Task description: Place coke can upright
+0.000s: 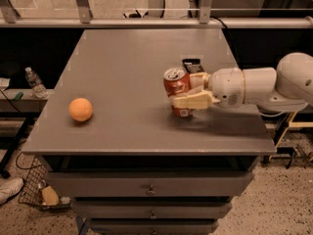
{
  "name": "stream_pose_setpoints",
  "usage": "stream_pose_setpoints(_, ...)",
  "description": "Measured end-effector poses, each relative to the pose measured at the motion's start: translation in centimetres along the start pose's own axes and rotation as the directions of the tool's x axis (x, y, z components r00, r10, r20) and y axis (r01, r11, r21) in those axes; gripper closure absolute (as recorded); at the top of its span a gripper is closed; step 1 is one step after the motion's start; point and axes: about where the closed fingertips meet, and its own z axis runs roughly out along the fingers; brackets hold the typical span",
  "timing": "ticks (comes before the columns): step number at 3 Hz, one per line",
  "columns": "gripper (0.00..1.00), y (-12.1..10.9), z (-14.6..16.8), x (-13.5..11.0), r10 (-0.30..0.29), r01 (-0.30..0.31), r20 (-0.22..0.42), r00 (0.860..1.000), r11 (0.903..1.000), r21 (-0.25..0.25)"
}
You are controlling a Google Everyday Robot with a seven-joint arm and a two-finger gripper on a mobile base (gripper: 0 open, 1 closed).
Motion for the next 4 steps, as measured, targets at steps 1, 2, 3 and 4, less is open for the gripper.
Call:
stream_pose_setpoints(1,1.0,-0.17,-0.14,0.6,0.027,-0.029,0.082,0.996,0.9993,0.024)
stream_pose_setpoints(2,1.0,-0.19,0.14,1.05,0.041,-0.044,0.118,0.992,0.9987,0.026)
stream_pose_setpoints(3,0.83,-0.11,0.35,0.94,0.04,-0.042,0.117,0.992,0.9989,0.021)
stream_pose_setpoints(4,0.59,-0.02,0.57,0.85,0.039,-0.041,0.117,0.992,0.999,0.017)
